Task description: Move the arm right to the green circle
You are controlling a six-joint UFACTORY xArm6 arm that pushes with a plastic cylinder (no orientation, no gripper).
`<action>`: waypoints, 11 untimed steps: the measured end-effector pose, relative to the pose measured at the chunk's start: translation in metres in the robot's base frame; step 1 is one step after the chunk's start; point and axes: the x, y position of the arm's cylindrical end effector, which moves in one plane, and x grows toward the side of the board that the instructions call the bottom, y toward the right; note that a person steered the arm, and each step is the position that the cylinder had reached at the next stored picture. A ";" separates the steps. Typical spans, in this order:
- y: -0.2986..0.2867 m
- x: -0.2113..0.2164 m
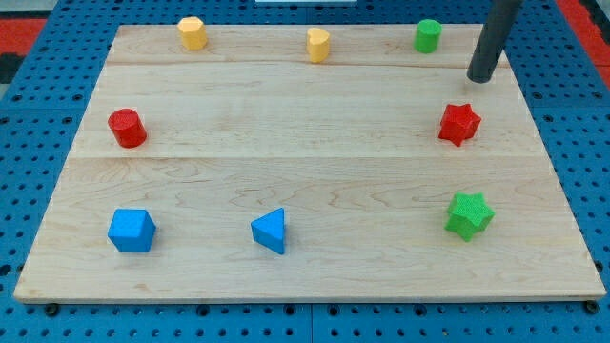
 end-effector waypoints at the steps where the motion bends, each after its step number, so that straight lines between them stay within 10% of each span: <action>1: 0.004 0.000; 5: 0.025 -0.006; 7: -0.116 0.005; 9: -0.133 0.080; 11: -0.072 -0.014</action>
